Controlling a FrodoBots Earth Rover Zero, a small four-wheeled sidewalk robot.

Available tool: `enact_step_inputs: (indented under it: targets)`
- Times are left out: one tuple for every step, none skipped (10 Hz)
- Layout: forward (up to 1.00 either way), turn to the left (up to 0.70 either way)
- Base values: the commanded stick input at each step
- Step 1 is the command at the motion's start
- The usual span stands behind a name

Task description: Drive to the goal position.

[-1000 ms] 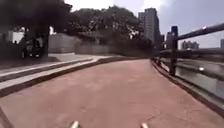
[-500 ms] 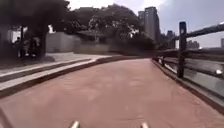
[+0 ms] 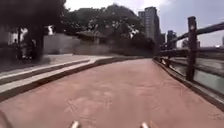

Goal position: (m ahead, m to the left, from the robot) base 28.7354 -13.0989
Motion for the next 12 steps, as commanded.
enact_step_inputs:
  targets:
    - [0.70, 0.00]
    - [0.70, -0.01]
    - [0.70, -0.08]
    - [0.70, -0.29]
    - [0.70, -0.35]
    - [0.70, -0.18]
    - [0.70, 0.00]
    - [0.70, 0.00]
    - [0.70, 0.00]
    - [0.70, -0.01]
    - [0.70, -0.17]
    - [0.70, -0.35]
